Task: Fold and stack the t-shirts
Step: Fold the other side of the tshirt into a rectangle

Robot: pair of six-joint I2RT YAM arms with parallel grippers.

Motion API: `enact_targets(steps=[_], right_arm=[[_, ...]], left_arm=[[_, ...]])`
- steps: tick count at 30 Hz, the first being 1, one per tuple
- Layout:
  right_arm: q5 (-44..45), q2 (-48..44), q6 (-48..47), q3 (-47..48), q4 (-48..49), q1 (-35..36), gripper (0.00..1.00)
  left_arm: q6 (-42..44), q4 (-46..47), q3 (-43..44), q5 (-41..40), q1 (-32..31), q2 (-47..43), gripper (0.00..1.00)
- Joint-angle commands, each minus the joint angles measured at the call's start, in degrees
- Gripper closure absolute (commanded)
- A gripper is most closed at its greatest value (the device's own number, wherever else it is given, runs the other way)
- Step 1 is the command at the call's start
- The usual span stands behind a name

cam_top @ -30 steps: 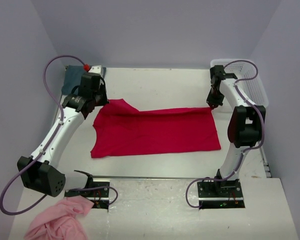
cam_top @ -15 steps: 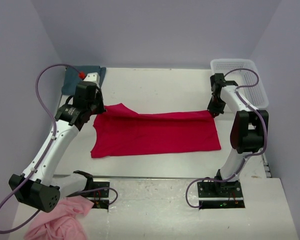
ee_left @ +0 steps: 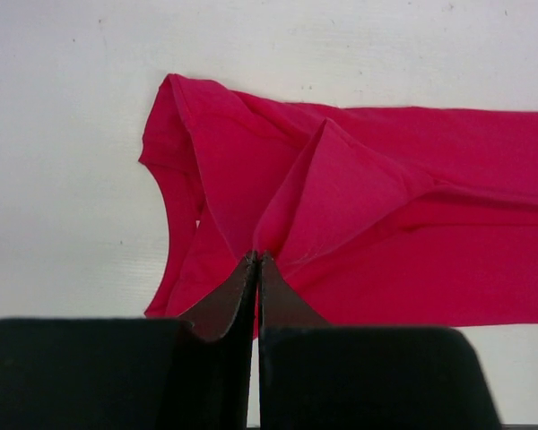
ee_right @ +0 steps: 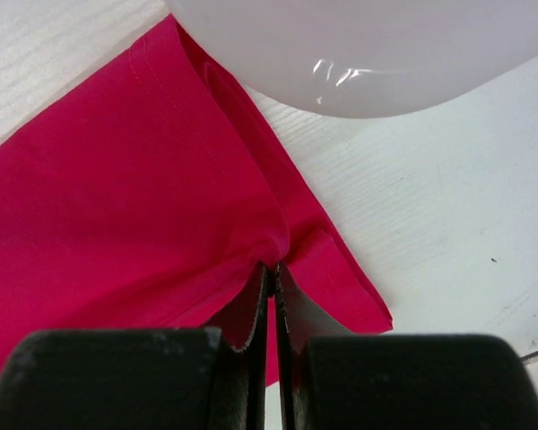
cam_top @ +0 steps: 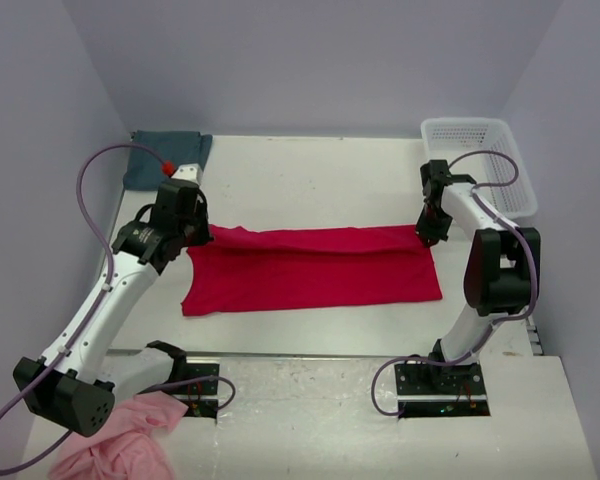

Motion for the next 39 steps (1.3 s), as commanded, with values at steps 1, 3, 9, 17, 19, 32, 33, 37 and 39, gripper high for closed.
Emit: enact_targets(steps=[1, 3, 9, 17, 19, 32, 33, 37, 39], right_arm=[[0.3, -3.2, 1.2, -0.8, 1.5, -0.3, 1.0], [0.8, -3.3, 1.6, -1.5, 1.5, -0.3, 1.0], [-0.8, -5.7, 2.2, -5.1, 3.6, -0.2, 0.92], [-1.3, -14.8, 2.5, -8.5, 4.2, 0.9, 0.51], [-2.6, -15.8, 1.9, -6.5, 4.1, 1.7, 0.5], [-8.8, -3.5, -0.8, 4.8, 4.5, 4.3, 0.63], [-8.6, -3.8, -0.9, 4.6, 4.7, 4.4, 0.62], [-6.5, -4.1, -1.7, 4.7, 4.3, 4.5, 0.53], [-7.5, -3.4, -2.4, 4.9, 4.6, 4.6, 0.53]], left_arm=[[-1.8, -0.8, -0.9, -1.7, -1.2, -1.7, 1.0], [-2.1, -0.9, -1.2, -2.1, -1.8, -2.1, 1.0], [-3.1, -2.8, -1.6, -2.3, -3.1, -3.2, 1.0], [-7.4, -5.6, -3.0, -2.6, -5.2, -7.3, 0.93], [-8.5, -6.4, -3.6, -1.5, -5.5, -7.9, 0.92], [-9.9, -5.6, -3.9, -3.3, -6.7, -2.8, 0.94], [-9.8, -4.8, -4.1, -2.9, -6.7, -2.1, 0.94], [-7.7, 1.0, -5.1, -0.6, -6.7, 1.8, 0.94], [-6.8, 2.3, -3.5, -0.1, -6.7, 6.1, 0.94]])
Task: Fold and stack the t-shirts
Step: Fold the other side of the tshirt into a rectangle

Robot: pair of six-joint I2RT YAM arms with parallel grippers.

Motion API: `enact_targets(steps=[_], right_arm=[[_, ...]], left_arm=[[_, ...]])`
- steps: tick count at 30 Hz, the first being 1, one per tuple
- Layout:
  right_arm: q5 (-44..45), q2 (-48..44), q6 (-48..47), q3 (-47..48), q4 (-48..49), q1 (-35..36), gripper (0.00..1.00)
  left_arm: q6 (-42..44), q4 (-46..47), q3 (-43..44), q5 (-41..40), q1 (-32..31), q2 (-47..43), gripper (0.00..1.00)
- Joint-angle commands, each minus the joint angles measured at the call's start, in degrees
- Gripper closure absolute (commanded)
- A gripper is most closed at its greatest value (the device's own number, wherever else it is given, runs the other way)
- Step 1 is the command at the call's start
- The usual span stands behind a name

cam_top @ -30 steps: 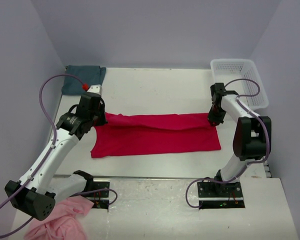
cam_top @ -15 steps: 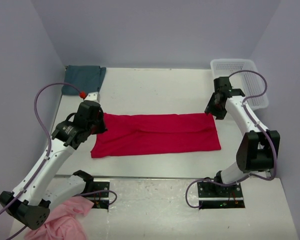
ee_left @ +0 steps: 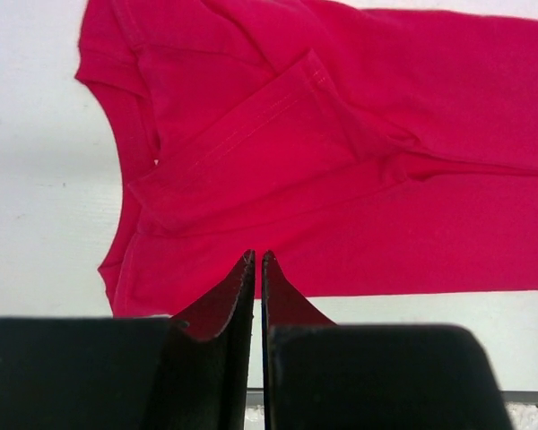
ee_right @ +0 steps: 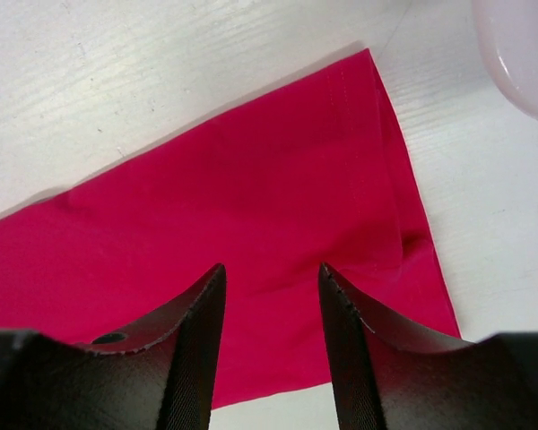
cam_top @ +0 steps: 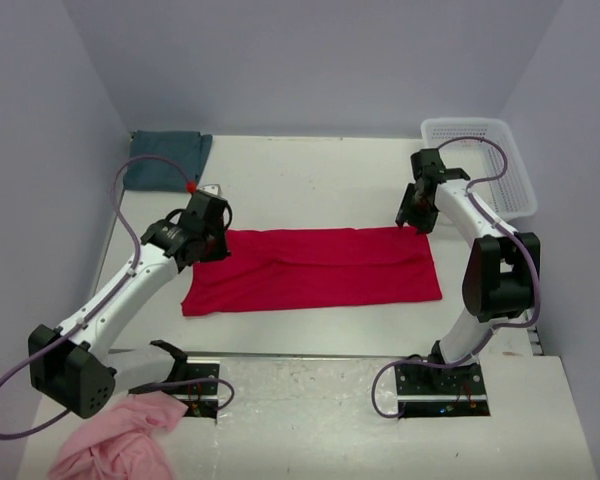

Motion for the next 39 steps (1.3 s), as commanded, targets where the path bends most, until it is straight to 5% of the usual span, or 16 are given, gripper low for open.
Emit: enact_targets(steps=[1, 4, 9, 21, 39], right_arm=[[-0.8, -1.1, -1.4, 2.0, 0.8, 0.3, 0.54], [-0.7, -1.0, -1.5, 2.1, 0.9, 0.7, 0.54], [-0.9, -2.5, -2.0, 1.6, 1.3, 1.0, 0.54], [-1.4, -3.3, -2.7, 1.9, 1.4, 1.0, 0.54], [-1.7, -3.4, -3.0, 1.3, 2.6, 1.0, 0.54]], left_arm=[[2.3, 5.8, 3.2, 1.2, -0.2, 6.2, 0.94], [3.6, 7.3, 5.3, 1.4, -0.2, 10.2, 0.9], [5.4, 11.0, 8.5, 6.0, -0.1, 17.8, 0.6], [8.2, 14.1, 13.6, 7.2, 2.8, 33.0, 0.6], [9.1, 14.5, 16.4, 11.2, 5.4, 40.1, 0.6]])
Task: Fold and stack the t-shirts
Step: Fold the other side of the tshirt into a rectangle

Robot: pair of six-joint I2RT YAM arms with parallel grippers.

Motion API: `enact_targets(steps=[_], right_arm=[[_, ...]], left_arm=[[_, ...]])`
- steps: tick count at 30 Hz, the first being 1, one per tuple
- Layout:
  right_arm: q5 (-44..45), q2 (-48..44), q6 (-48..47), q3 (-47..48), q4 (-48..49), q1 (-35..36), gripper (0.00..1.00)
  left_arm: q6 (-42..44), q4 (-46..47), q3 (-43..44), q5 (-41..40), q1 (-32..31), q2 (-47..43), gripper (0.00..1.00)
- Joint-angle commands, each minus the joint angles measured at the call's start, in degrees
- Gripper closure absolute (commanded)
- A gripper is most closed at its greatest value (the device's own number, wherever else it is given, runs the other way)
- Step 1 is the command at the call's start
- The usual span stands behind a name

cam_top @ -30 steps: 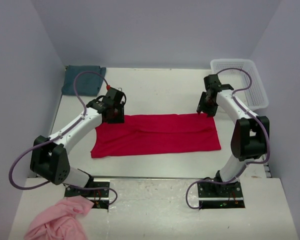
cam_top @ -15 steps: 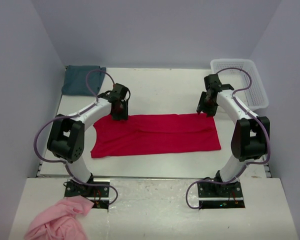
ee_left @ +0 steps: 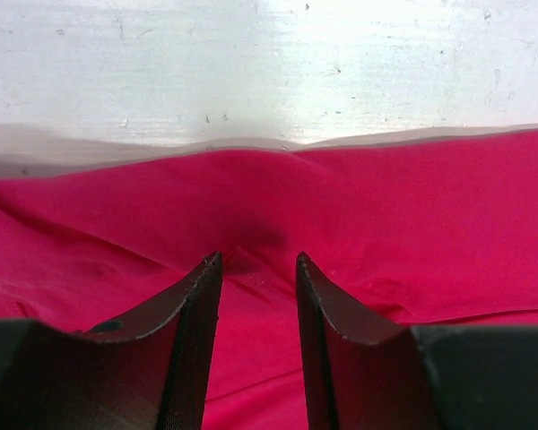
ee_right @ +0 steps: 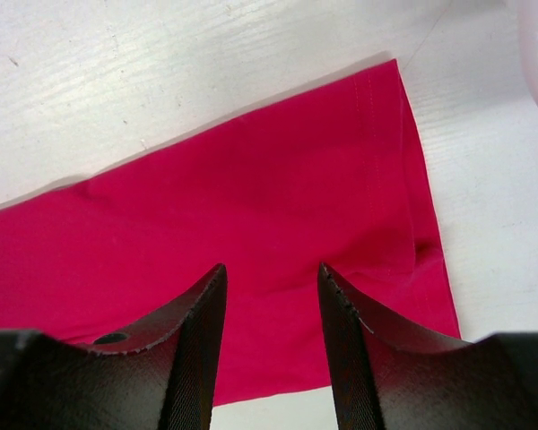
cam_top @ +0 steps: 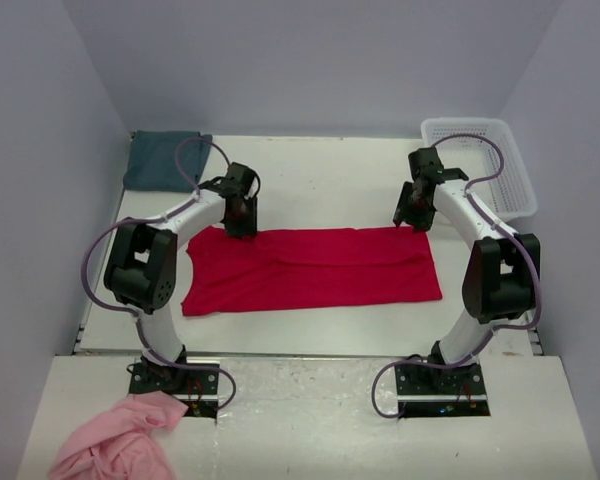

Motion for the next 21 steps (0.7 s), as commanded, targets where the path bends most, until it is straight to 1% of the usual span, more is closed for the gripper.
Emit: enact_targets(steps=[1, 9, 12, 13, 15, 17, 18, 21], right_arm=[[-0.5, -2.8, -0.9, 1.1, 1.6, 0.1, 0.54], [-0.6, -2.5, -0.9, 0.8, 1.8, 0.2, 0.54], [-0.5, -2.7, -0.8, 0.5, 2.0, 0.2, 0.54], [-0.5, -2.9, -0.8, 0.4, 2.0, 0.2, 0.54], [-0.3, -3.0, -0.9, 0.4, 2.0, 0.1, 0.54], [-0.3, -3.0, -0.9, 0.5, 1.9, 0.1, 0.54], [-0.3, -2.9, -0.9, 0.5, 1.9, 0.1, 0.54], [-0.5, -2.6, -0.8, 0.6, 2.0, 0.2, 0.54]], left_arm=[[1.4, 1.6, 0.7, 1.3, 0.3, 0.4, 0.6], [1.2, 2.1, -1.4, 1.9, 0.3, 0.7, 0.61], [1.2, 2.3, -1.9, 2.0, 0.4, 0.8, 0.66], [1.2, 2.1, -1.9, 2.0, 0.4, 0.9, 0.71], [1.1, 1.7, -1.9, 2.0, 0.4, 1.2, 0.73], [0.7, 1.7, -2.6, 2.3, 0.4, 0.6, 0.81], [0.5, 1.7, -2.9, 2.3, 0.4, 0.2, 0.87], [0.3, 1.4, -3.9, 2.1, 0.4, -1.3, 1.0]])
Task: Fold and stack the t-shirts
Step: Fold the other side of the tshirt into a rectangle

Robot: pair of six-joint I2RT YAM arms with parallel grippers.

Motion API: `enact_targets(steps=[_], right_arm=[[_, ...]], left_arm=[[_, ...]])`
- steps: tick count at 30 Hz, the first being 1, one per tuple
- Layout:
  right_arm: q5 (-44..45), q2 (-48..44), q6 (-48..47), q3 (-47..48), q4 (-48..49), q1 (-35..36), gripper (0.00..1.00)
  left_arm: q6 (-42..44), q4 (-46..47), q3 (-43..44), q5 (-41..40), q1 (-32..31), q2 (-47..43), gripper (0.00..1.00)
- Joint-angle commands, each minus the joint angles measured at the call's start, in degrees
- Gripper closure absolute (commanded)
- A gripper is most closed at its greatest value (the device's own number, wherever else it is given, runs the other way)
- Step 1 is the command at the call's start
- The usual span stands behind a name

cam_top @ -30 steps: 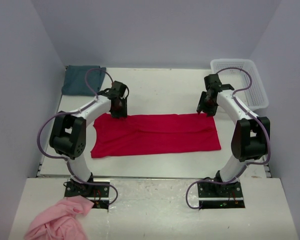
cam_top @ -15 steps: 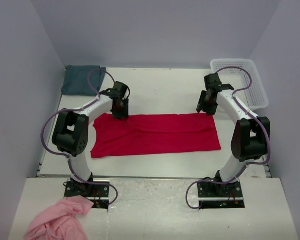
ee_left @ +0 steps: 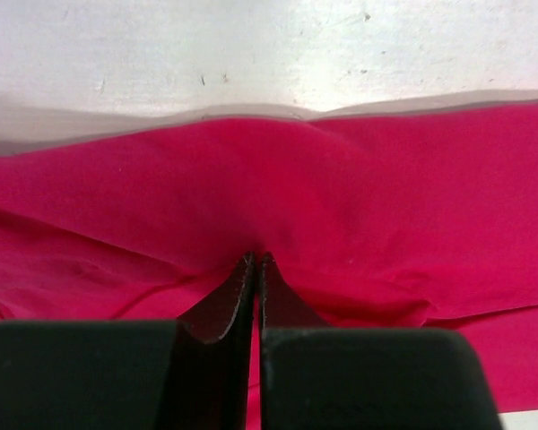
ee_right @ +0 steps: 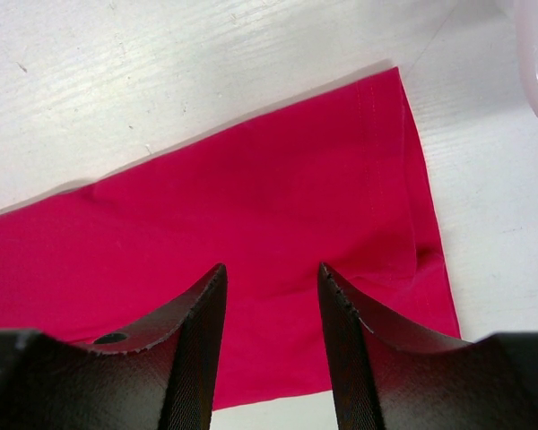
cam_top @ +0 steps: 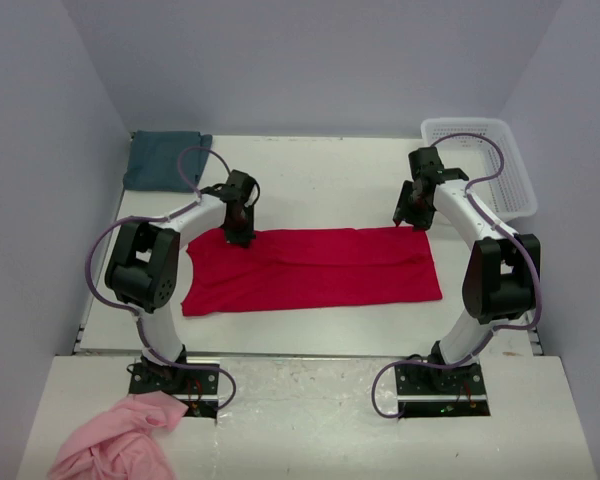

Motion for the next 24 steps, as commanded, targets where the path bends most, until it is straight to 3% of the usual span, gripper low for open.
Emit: enact_targets(steps=[1, 12, 17, 21, 24], right_arm=[[-0.5, -2.4, -0.6, 0.6, 1.1, 0.1, 0.54], [-0.3, -2.0, -0.3, 0.3, 1.3, 0.2, 0.54], [-0.3, -1.3, -0.3, 0.4, 1.4, 0.2, 0.54], [-0.1, -1.8, -0.4, 0.4, 1.3, 0.2, 0.54], [-0.2, -1.7, -0.4, 0.4, 1.3, 0.1, 0.54]], left_arm=[[0.0, 0.7, -1.5, 0.5, 0.3, -2.6, 1.0], [-5.8, -0.6, -11.9, 1.7, -5.6, -18.2, 1.0], [-14.5, 0.5, -19.7, 5.8, -15.7, -27.9, 1.0], [-21.6, 0.5, -23.2, 2.8, -25.5, -34.5, 1.0], [-24.4, -2.2, -22.7, 2.4, -27.9, -37.1, 1.0]])
